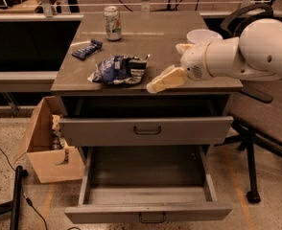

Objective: Place blue chip bag into white bowl

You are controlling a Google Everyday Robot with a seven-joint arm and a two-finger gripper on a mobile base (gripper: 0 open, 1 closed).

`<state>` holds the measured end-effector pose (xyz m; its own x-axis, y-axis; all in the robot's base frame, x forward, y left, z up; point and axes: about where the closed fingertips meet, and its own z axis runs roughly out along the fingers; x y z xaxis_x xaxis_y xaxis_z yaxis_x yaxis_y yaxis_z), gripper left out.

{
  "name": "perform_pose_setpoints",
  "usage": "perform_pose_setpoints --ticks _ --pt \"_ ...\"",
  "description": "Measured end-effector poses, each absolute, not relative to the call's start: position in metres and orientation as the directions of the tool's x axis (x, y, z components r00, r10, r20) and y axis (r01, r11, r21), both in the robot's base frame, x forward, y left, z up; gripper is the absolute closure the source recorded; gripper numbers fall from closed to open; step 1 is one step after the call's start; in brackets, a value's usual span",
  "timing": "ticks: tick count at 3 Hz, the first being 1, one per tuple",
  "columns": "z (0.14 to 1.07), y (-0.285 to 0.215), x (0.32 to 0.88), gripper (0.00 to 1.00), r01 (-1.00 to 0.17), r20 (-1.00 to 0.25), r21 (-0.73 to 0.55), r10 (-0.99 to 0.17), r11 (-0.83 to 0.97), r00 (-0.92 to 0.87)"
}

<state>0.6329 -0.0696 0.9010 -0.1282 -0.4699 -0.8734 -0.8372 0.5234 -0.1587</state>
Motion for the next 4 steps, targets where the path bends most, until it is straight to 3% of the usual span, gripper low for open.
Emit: perform_pose_setpoints --ticks 4 --pt "0.875 -0.007 0.672 0.00 -0.861 -0.928 -0.141 -0.368 0.489 -0.057"
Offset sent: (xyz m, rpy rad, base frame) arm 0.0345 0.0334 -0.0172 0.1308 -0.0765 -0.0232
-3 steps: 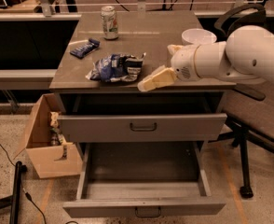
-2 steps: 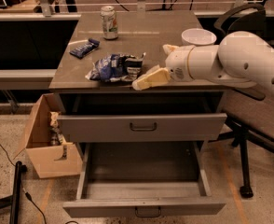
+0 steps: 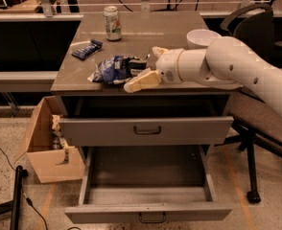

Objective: Place blue chip bag into white bowl

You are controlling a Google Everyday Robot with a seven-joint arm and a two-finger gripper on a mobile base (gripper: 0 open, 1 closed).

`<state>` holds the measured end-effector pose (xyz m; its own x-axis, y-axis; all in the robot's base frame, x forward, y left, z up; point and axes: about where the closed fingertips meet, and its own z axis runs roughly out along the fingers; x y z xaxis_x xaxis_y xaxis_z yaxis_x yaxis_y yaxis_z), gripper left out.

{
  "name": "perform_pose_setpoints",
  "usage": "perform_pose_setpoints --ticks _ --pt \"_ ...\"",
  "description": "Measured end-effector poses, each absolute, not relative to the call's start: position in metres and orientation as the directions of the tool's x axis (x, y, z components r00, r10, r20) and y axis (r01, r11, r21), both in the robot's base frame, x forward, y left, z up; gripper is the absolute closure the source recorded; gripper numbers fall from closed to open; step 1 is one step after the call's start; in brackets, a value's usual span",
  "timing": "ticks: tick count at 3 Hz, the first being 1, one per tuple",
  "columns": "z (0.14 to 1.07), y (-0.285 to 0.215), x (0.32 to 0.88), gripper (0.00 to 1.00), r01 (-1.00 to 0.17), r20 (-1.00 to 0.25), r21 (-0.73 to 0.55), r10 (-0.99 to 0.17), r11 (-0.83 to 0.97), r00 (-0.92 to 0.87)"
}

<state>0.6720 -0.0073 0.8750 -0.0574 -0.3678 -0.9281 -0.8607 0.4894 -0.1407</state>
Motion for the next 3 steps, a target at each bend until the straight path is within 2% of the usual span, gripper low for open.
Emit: perform_pose_setpoints --ticks 1,3 --pt "0.867 0.012 0.680 0.16 -0.882 -0.935 -0.133 -0.351 0.452 -0.039" --pt "0.855 0.031 0.682 0.64 -0.910 -0.940 -0.115 -0.339 0.398 -0.029"
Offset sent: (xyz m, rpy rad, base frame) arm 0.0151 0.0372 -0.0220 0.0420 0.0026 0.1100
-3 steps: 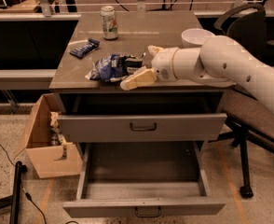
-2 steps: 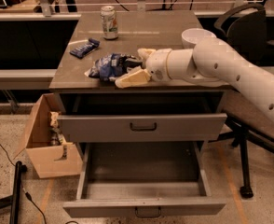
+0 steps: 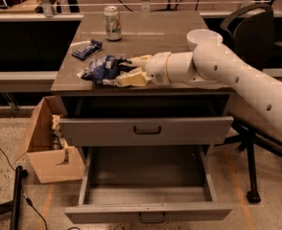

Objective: Place blue chip bag into white bowl

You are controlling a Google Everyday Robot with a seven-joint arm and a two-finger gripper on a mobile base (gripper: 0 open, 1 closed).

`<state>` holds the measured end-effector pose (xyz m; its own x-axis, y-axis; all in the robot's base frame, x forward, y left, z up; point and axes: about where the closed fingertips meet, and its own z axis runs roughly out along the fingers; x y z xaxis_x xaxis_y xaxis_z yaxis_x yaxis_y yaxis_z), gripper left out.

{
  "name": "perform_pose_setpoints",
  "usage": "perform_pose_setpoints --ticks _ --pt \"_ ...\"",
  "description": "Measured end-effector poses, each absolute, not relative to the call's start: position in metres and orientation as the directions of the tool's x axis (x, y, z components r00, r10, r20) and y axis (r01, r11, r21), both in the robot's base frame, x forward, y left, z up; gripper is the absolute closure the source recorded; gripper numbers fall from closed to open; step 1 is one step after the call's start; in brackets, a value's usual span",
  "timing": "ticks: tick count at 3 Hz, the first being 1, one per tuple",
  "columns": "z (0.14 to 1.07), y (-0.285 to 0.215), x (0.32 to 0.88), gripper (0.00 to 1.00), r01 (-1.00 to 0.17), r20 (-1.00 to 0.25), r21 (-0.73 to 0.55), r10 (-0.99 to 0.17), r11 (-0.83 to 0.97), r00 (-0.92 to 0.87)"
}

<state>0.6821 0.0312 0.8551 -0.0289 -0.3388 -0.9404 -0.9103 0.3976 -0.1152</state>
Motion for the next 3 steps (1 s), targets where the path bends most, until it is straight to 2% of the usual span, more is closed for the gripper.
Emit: perform_pose_setpoints --ticks 1,2,3 --pt "0.860 0.034 0.685 0.87 -0.911 -0.954 -0.088 -0.298 0.403 -0.040" --pt "0.889 0.018 0.697 1.00 -0.880 -0.964 -0.104 -0.265 0.463 -0.026" --pt "0.938 -0.027 0.714 1.00 -0.804 -0.961 -0.181 -0.276 0.567 0.021"
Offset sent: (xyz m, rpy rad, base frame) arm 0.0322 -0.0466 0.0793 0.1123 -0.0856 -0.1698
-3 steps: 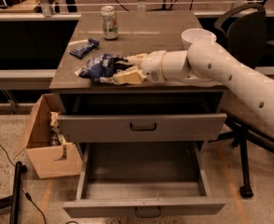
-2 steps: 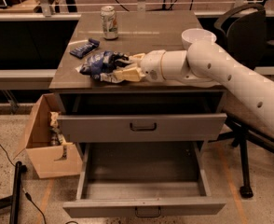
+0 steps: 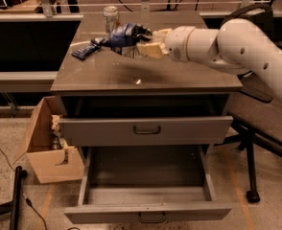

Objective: Place blue chip bag into white bowl

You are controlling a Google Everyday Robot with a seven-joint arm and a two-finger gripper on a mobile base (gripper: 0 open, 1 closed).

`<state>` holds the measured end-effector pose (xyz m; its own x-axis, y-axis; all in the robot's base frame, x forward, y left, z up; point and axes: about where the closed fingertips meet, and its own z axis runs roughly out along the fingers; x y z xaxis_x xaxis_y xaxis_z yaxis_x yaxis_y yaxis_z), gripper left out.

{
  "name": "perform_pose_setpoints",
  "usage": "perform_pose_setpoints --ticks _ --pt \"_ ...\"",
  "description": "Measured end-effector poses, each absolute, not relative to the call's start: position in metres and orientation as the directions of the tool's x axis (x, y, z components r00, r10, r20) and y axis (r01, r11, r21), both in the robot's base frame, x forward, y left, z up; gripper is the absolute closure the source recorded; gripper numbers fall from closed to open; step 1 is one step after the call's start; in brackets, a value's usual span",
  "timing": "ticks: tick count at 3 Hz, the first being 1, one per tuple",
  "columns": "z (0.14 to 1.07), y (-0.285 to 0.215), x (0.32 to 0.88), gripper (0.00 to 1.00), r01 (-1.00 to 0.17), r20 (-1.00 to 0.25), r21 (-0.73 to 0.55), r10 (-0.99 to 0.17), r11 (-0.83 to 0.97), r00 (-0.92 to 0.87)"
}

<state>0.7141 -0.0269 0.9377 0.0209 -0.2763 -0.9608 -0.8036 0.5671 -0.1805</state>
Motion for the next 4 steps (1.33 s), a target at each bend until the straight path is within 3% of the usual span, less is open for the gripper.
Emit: perform_pose_setpoints --ticks 2,3,4 --pt "1.012 -0.117 0.738 1.00 -0.542 -0.931 -0.341 -0.358 0.768 0.078" --pt "1.026 -0.138 0.747 1.00 -0.461 -0.932 -0.354 -0.351 0.813 0.097" --pt "1.021 -0.130 0.744 1.00 -0.491 -0.931 -0.350 -0.353 0.798 0.091"
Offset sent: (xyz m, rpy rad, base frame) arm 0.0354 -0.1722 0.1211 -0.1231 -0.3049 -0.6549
